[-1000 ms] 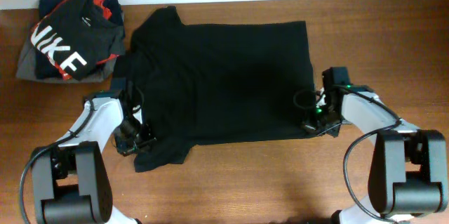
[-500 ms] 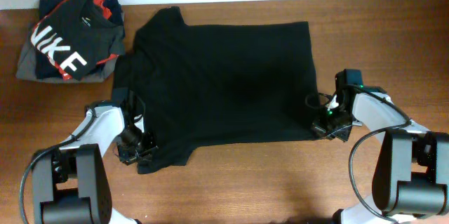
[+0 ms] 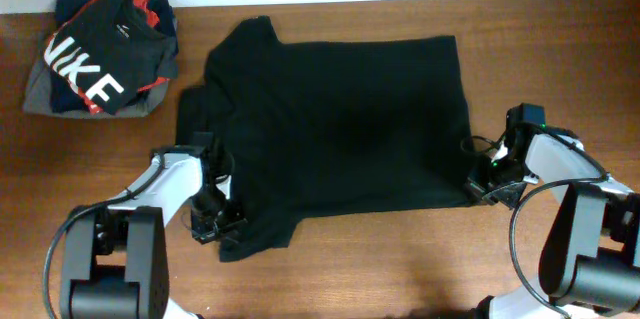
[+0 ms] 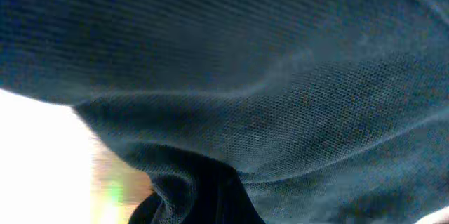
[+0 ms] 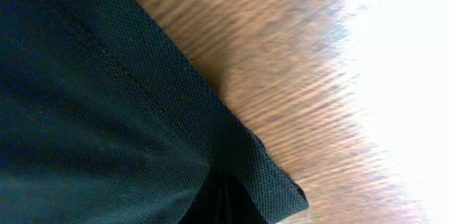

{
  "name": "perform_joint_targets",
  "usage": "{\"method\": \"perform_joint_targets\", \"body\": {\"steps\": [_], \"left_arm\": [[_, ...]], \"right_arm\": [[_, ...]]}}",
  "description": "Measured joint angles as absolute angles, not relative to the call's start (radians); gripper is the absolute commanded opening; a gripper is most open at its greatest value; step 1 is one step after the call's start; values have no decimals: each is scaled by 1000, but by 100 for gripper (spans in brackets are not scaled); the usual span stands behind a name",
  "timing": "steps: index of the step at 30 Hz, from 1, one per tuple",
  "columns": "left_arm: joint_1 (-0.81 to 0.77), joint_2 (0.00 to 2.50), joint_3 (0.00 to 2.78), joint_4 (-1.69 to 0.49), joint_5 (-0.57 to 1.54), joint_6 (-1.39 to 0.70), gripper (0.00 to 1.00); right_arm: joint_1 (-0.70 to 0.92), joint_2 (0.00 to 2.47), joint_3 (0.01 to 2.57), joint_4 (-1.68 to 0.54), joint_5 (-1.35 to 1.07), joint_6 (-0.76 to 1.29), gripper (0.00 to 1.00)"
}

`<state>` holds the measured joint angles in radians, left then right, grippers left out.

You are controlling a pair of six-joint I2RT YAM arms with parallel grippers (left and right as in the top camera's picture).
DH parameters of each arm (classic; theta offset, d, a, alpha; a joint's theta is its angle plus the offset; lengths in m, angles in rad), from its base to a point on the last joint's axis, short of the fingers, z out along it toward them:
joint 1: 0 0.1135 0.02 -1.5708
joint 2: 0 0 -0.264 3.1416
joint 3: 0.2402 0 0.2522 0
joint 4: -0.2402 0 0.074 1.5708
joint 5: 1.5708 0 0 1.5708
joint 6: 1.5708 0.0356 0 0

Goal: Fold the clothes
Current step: 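Grasp the bottom hem corners with the left and right grippers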

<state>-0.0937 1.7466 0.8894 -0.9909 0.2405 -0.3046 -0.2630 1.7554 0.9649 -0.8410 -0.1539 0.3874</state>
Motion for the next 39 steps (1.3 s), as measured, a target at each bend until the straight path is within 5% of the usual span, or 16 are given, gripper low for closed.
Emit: {"method": "perform_joint_targets", "body": {"steps": [18, 21, 25, 26, 28, 30, 39], "left_arm": [[-112, 1760, 921, -1065, 235, -311, 4], [-112, 1760, 962, -1101, 213, -311, 10], [-112, 1760, 1012, -1135, 189, -311, 17], [-112, 1758, 1019, -1137, 183, -310, 27], [-112, 1745, 1026, -1136, 174, -301, 99], [-112, 1726, 1026, -1137, 164, -304, 99], [-112, 1695, 1029, -1145, 140, -308, 99]], "right_arm": [[-342, 1744, 965, -891, -116, 392, 6], [-346, 1725, 967, -925, -102, 398, 21], [-347, 1702, 1010, -997, -93, 391, 62], [-347, 1697, 1027, -1014, -91, 389, 73], [-347, 1691, 1072, -1061, -90, 382, 86], [-348, 1689, 1102, -1092, -86, 370, 99], [-348, 1649, 1148, -1182, -86, 390, 99]]}}
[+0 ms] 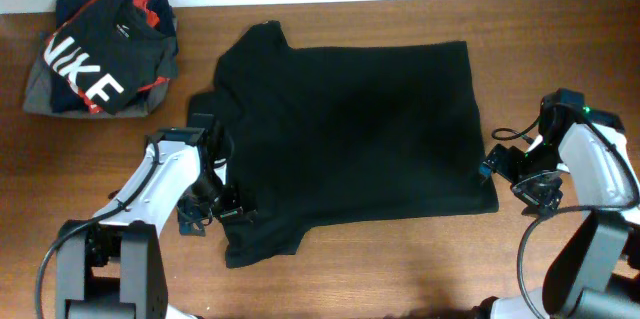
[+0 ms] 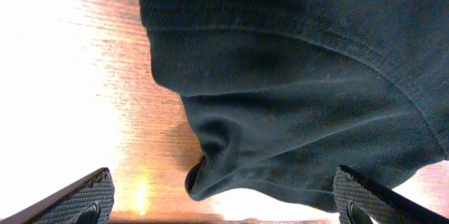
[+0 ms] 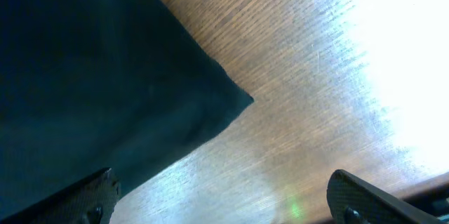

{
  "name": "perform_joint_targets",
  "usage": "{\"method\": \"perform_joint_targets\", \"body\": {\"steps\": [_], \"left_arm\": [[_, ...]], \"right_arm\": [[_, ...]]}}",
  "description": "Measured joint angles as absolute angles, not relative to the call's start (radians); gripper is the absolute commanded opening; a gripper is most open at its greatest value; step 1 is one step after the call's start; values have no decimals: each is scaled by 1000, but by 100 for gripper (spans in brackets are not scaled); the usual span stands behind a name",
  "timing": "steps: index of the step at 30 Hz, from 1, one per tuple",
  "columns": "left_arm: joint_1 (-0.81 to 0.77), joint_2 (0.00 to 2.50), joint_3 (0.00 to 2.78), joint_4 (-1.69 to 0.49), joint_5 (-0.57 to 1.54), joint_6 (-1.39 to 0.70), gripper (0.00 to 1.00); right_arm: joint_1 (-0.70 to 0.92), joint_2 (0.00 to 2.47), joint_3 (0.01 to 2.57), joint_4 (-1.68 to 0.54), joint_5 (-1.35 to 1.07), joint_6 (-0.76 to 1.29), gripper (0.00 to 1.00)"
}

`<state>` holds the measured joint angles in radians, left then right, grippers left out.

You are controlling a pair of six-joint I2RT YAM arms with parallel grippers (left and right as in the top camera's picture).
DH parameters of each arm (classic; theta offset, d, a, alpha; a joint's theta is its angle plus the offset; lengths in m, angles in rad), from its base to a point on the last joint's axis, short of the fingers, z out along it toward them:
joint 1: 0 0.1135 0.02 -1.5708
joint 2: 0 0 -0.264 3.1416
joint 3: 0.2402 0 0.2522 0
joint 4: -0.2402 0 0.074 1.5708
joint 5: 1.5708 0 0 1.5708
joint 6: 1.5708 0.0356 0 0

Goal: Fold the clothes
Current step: 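Grasp the bottom hem corners with the left and right grippers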

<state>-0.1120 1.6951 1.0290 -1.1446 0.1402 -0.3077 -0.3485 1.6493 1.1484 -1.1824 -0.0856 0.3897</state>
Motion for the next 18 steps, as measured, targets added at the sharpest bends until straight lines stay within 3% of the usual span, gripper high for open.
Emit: {"method": "perform_joint_targets", "body": {"steps": [12, 18], "left_arm": [[-112, 1693, 898, -1089, 217, -316, 98], [-112, 1693, 834, -1027, 249, -318, 89]], "right_arm": [[-348, 1553, 1148, -1237, -56, 393, 99], [-348, 1553, 1119, -1195, -33, 420, 99]]}}
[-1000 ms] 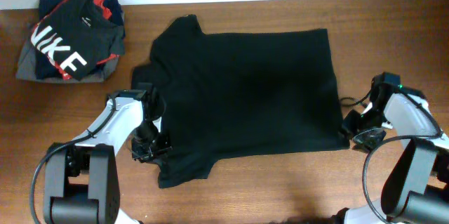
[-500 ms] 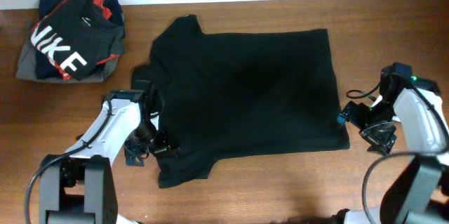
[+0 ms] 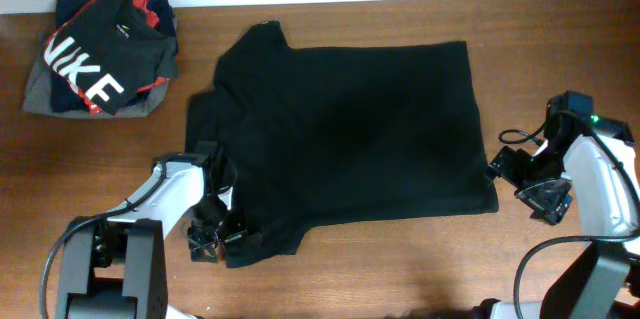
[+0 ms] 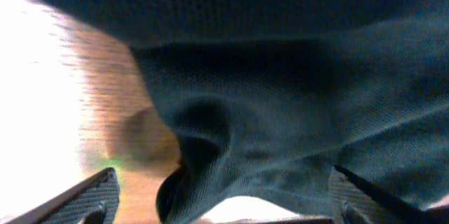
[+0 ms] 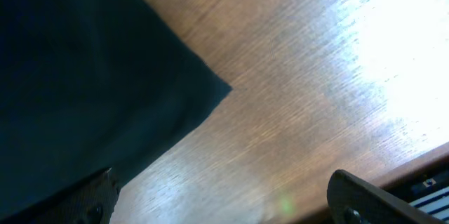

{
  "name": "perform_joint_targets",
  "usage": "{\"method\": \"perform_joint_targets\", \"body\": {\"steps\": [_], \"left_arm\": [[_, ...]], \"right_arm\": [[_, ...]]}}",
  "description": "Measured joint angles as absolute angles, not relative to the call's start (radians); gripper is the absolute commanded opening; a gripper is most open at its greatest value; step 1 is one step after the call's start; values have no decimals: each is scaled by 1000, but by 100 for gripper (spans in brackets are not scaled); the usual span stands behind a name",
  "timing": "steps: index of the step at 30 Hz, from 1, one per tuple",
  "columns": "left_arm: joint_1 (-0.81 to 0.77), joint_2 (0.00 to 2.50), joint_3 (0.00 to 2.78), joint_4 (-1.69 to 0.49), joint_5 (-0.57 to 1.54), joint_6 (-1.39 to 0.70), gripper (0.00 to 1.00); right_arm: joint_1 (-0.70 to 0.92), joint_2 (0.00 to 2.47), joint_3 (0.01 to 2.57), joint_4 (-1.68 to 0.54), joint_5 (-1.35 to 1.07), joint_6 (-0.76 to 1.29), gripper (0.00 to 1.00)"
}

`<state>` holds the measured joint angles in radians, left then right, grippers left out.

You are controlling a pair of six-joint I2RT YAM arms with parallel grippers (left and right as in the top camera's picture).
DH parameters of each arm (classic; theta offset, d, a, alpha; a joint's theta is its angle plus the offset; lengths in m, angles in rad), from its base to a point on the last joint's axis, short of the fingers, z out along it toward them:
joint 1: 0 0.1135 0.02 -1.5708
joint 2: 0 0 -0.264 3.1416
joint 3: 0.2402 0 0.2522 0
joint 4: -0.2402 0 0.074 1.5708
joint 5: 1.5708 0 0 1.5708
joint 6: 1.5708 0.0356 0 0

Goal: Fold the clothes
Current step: 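Grasp the bottom hem corners with the left and right grippers, then lift the bottom hem with both grippers and fold it upward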

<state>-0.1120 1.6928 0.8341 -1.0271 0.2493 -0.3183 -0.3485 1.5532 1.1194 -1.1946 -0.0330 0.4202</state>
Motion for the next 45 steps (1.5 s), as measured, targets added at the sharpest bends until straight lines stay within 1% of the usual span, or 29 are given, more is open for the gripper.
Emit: {"method": "perform_joint_targets", "body": {"steps": [4, 6, 11, 12, 13, 14, 24, 29, 33, 40, 43, 45], "left_arm": [[-112, 1690, 821, -1015, 251, -325, 70], [-112, 1689, 815, -1010, 252, -331, 52], [-112, 1688, 809, -990, 258, -334, 17], [-112, 1688, 807, -986, 259, -336, 7], [-112, 1688, 807, -982, 260, -334, 3], [-112, 1688, 806, -980, 263, -333, 1], [-112, 1687, 807, -979, 267, -334, 1], [-112, 1687, 807, -979, 267, -334, 1], [-112, 1687, 806, -979, 267, -333, 1], [-112, 1687, 806, -976, 271, -334, 1], [-112, 1687, 806, -976, 271, -334, 1], [-112, 1687, 806, -976, 271, -334, 1]], "right_arm": [[-348, 1553, 1071, -1143, -14, 446, 99], [-348, 1553, 1053, -1126, -10, 451, 99], [-348, 1553, 1023, -1086, -2, 460, 99], [-348, 1553, 1022, -1075, -2, 460, 98], [-348, 1553, 1019, -1060, -1, 461, 99], [-348, 1553, 1016, -1048, -1, 461, 99], [-348, 1553, 944, -982, -19, 505, 99], [-348, 1553, 885, -907, -49, 525, 100], [-348, 1553, 873, -887, -66, 540, 94], [-348, 1553, 863, -881, -73, 651, 91], [-348, 1553, 840, -854, -73, 690, 86], [-348, 1553, 821, -828, -73, 708, 79]]}}
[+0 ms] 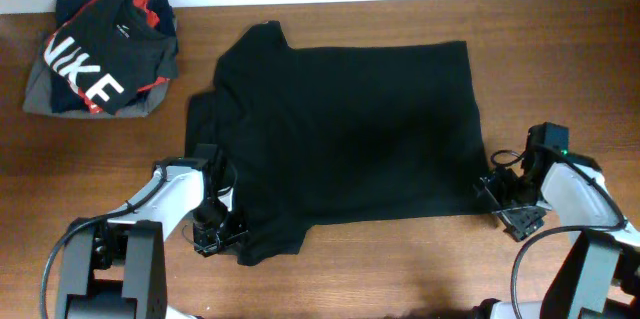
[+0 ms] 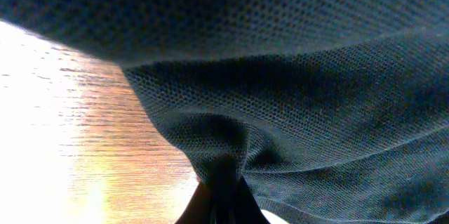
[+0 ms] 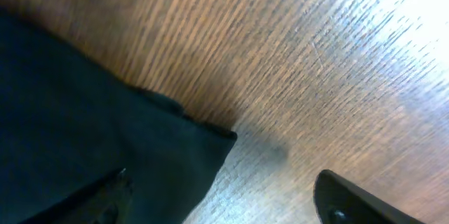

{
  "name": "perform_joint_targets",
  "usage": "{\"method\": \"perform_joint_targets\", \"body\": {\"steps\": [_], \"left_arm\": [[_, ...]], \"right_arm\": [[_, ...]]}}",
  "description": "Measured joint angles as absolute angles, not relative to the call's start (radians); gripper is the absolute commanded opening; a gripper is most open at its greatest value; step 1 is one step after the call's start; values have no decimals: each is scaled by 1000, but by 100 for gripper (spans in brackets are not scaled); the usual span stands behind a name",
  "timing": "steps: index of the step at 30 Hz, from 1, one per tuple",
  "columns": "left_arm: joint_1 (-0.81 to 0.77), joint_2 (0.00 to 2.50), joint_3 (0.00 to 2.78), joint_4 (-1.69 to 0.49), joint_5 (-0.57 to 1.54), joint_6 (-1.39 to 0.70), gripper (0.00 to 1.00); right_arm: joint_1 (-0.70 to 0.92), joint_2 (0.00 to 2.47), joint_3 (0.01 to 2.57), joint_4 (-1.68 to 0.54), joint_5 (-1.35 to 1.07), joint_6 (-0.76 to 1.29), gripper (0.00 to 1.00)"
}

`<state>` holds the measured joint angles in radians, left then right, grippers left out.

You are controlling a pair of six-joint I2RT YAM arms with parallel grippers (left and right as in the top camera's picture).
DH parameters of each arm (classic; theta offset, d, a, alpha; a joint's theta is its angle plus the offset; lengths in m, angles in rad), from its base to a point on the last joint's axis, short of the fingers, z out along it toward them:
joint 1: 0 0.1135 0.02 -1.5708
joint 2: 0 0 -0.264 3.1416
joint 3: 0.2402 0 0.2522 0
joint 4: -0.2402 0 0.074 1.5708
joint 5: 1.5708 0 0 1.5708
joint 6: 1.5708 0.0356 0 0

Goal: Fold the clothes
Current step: 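Lift the bottom hem with both grippers and fold it upward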

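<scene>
A black T-shirt (image 1: 350, 129) lies spread flat on the wooden table (image 1: 380, 259), collar end to the left. My left gripper (image 1: 213, 229) is at the lower left sleeve; in the left wrist view it (image 2: 221, 194) is shut on a pinched fold of sleeve fabric (image 2: 210, 136). My right gripper (image 1: 512, 206) sits low at the shirt's lower right hem corner (image 3: 210, 140). It (image 3: 224, 203) is open, one fingertip (image 3: 347, 199) over bare wood, the other over the cloth.
A pile of clothes (image 1: 100, 54) topped by a black and red shirt with white lettering sits at the table's far left corner. Bare wood runs along the front edge below the shirt. The table's right edge is close to my right arm.
My left gripper was open around the bunched sleeve and is now shut on it. My right gripper, still open, has moved in from the right and sits low at the hem corner.
First both grippers were shut on the shirt, left on the sleeve, right on the hem corner. Then both were open and the shirt lay shifted right and flatter. Then the left was open over the sleeve. Now it grips the sleeve and the right is open at the corner.
</scene>
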<state>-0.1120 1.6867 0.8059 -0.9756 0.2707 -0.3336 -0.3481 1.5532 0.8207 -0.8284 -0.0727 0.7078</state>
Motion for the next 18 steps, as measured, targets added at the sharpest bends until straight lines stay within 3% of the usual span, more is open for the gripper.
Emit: {"method": "perform_joint_targets", "body": {"steps": [7, 12, 18], "left_arm": [[-112, 1687, 806, -975, 273, -334, 1], [-112, 1687, 806, -975, 274, -334, 1], [-112, 1687, 806, -974, 274, -334, 1]], "right_arm": [[-348, 1553, 793, -807, -73, 735, 57], [-348, 1553, 792, -805, -73, 745, 27], [-348, 1553, 791, -803, -69, 753, 5]]}}
